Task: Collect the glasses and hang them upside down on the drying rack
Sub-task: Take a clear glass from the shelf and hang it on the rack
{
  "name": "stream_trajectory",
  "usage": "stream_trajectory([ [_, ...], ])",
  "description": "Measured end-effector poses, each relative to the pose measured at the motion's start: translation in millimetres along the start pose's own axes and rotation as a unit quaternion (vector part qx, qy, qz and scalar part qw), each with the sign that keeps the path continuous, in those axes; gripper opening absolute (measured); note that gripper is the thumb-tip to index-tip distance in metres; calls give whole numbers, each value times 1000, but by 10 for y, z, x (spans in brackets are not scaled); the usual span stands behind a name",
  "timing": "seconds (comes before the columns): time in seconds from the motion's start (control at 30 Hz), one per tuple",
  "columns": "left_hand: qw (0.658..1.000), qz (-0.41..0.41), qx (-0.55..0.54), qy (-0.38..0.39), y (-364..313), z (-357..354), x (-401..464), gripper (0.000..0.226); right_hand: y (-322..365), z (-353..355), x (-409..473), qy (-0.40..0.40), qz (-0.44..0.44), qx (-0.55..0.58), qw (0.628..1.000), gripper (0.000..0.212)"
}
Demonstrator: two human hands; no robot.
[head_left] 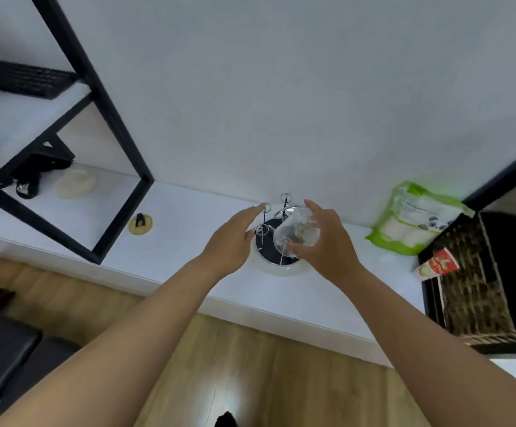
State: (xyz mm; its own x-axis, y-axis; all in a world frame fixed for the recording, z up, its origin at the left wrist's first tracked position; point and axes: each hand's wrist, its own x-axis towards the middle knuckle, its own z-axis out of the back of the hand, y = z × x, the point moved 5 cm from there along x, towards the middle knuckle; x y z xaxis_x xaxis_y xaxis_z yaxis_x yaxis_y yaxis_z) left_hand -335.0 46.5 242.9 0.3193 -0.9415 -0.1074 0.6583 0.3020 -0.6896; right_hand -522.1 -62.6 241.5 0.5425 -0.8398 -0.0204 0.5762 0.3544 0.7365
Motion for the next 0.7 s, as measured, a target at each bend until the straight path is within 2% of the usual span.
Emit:
stream_trajectory([
  [0.3,998,13,-56,41,551,-801,212,59,-508,-518,282,-21,0,-35,999,94],
  [0.7,991,41,-102,74,730,-1162,346,64,-712,-862,443,-8,23,-82,996,96],
])
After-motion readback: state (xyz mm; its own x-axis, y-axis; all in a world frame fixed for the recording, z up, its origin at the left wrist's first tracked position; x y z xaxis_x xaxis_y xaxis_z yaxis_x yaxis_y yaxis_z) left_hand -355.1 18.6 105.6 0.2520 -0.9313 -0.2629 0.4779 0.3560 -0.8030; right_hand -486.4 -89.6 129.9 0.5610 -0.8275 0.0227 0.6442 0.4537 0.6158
